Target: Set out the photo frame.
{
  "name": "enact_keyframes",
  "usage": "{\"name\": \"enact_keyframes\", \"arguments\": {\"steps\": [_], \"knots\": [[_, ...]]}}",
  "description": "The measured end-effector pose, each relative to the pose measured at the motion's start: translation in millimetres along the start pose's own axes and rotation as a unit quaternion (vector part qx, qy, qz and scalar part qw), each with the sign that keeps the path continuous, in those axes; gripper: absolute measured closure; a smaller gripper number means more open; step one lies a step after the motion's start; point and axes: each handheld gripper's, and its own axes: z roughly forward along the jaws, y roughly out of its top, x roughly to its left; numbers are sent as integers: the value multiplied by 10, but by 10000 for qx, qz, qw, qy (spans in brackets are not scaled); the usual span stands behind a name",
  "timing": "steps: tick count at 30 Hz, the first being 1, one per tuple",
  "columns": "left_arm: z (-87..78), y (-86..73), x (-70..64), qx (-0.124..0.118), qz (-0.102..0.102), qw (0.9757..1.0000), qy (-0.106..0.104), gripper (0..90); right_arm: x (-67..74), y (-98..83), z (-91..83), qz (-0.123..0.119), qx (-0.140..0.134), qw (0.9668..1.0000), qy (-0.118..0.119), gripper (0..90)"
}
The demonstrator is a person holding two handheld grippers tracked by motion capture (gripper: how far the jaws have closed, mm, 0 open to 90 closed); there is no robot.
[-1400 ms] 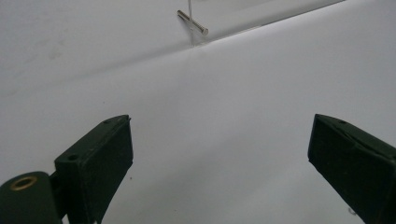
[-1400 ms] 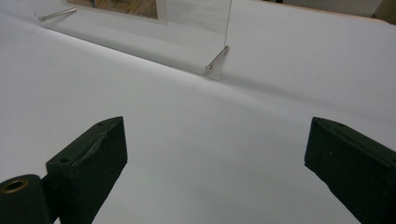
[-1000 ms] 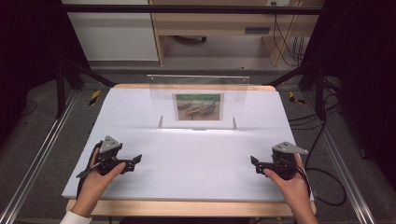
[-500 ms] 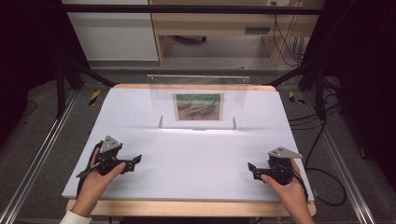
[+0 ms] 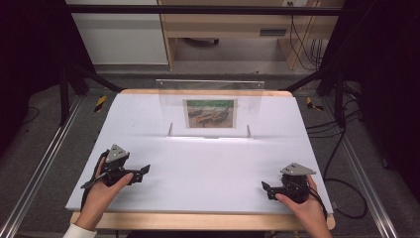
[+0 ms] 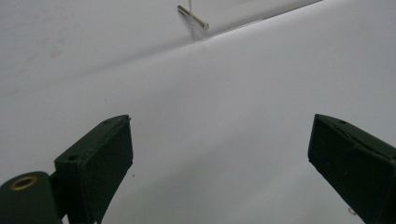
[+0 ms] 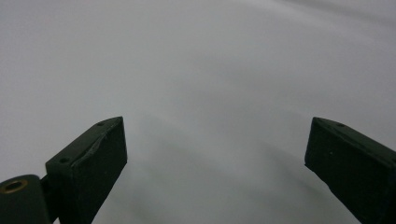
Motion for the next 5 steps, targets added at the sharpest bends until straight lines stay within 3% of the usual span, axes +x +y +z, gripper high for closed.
{"name": "enact_keyframes", "arguments": {"steps": [2,5], "knots": [[4,0,-3,3,6,10000,0,66,-8,-6,2,99,-6,10000,8,61],[9,1,-9,30,32,10000,0,66,-41,-16,38,60,52,10000,-19,61]]}}
